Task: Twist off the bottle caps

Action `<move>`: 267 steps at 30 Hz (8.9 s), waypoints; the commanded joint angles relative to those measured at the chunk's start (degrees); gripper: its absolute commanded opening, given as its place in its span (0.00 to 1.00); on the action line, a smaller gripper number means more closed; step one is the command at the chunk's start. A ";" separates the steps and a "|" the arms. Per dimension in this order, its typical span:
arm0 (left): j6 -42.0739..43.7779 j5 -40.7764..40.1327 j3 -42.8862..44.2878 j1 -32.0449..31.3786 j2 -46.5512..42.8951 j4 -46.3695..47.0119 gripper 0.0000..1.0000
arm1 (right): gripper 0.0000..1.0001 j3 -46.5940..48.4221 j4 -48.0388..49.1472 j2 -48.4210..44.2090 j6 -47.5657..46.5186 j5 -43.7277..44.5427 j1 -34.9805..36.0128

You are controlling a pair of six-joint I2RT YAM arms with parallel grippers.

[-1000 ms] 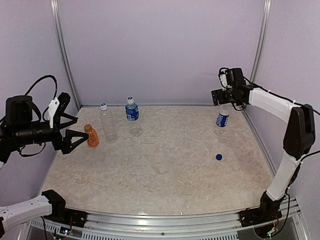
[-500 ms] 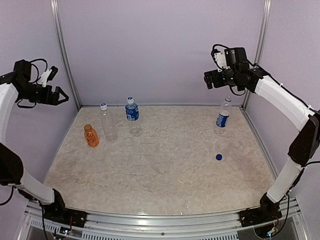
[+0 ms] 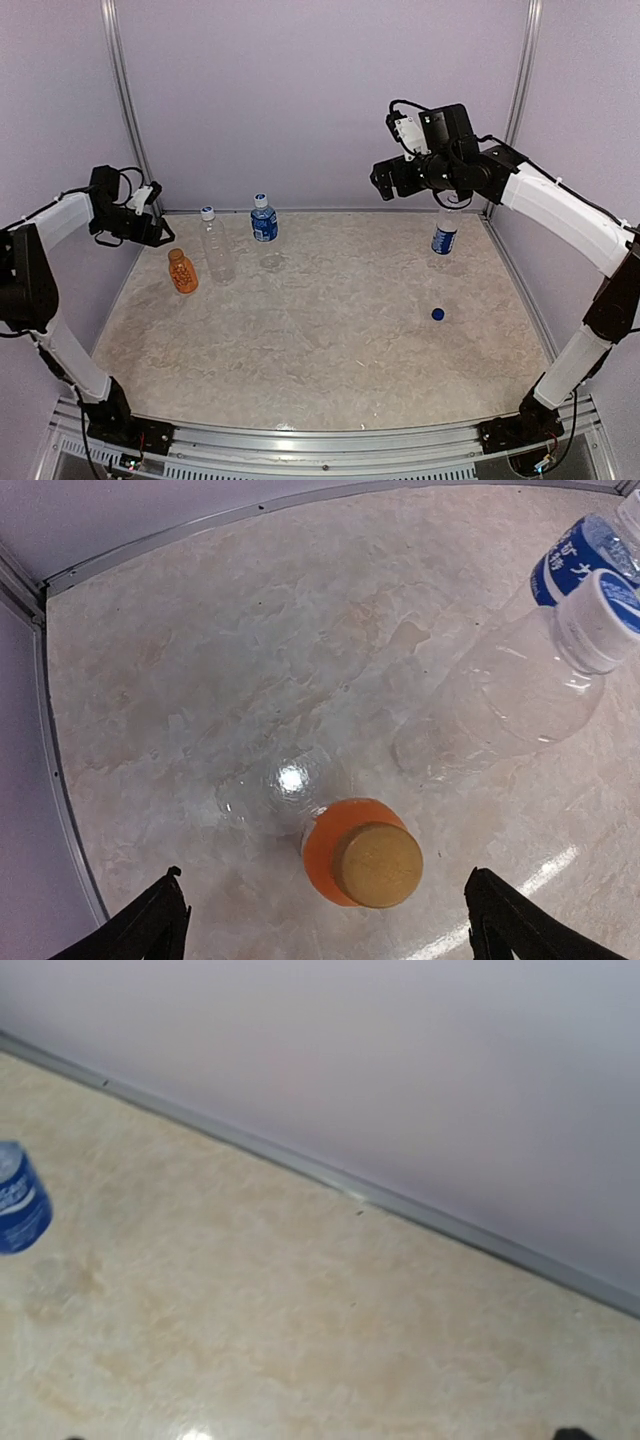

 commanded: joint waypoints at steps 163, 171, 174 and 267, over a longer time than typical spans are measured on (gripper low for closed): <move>8.76 -27.30 -1.33 -56.07 -34.58 3.77 0.34 | 0.79 -1.52 21.41 -0.95 2.61 -2.11 34.19; 10.13 -27.81 -1.96 -57.05 -34.17 3.21 0.34 | 0.80 11.78 19.79 8.21 -0.25 -3.63 34.34; 10.80 -27.38 -1.96 -57.15 -34.09 3.21 0.34 | 0.75 15.43 17.75 10.88 -0.56 -2.83 34.29; 46.16 -35.52 -17.16 -56.10 -38.07 26.38 0.46 | 0.50 2.92 28.04 7.73 24.20 -28.09 23.38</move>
